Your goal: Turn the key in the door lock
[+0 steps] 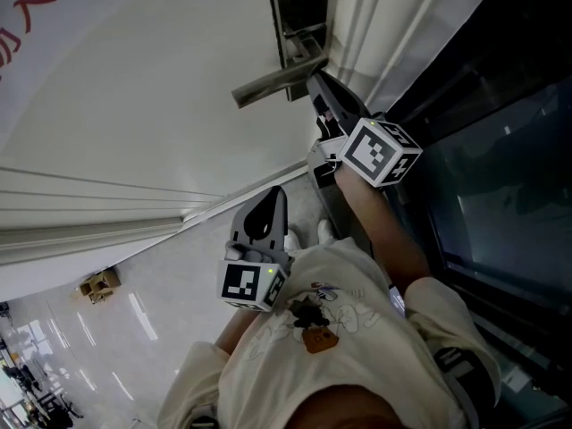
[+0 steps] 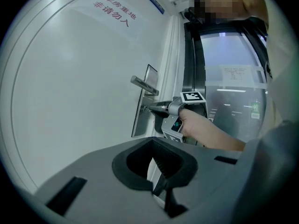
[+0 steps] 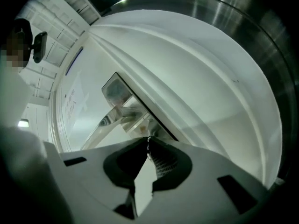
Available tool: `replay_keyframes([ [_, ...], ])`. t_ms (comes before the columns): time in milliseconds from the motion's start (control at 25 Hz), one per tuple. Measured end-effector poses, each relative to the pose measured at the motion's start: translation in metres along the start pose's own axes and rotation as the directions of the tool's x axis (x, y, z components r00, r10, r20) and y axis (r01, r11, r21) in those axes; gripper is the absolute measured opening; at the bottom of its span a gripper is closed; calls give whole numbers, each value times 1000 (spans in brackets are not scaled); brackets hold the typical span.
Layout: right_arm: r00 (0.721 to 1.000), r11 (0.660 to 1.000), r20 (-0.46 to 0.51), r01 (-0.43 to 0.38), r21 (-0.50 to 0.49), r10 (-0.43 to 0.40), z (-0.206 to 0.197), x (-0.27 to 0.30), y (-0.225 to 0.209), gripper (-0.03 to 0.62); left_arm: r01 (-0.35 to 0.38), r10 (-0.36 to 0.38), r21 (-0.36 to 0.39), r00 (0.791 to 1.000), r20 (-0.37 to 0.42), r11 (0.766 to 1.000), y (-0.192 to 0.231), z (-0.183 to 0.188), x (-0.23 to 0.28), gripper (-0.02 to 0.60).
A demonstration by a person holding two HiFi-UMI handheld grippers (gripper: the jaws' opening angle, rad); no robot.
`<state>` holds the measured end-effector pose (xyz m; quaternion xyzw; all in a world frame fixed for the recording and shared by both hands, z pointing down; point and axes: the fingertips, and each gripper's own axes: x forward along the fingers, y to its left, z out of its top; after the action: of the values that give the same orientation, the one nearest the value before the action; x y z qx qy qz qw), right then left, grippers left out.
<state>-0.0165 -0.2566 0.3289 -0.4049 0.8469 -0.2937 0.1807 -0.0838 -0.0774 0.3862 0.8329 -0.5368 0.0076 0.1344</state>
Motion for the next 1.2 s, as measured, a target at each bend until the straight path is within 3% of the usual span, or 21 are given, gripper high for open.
replay_keyframes([
  [240, 1000, 988, 9, -25, 152, 24, -2, 0, -6, 26, 1, -1, 8, 1000, 1, 1000, -1, 0, -1, 6],
  [560, 997, 933, 23, -73, 352, 69, -4, 0, -7, 28, 3, -3, 4, 1000, 4, 1000, -5, 1, 0, 6],
  [720, 999, 904, 11, -47, 425, 47, -6, -3, -14, 28, 2, -2, 7, 1000, 0, 1000, -6, 1, 0, 6],
  [960, 996, 822, 29, -83, 563, 81, -7, -1, -14, 28, -5, 5, 5, 1000, 0, 1000, -7, 0, -1, 6],
  [1200, 992, 707, 53, -116, 698, 111, -10, 0, -15, 28, -11, 11, 6, 1000, -3, 1000, -8, 0, -1, 6],
])
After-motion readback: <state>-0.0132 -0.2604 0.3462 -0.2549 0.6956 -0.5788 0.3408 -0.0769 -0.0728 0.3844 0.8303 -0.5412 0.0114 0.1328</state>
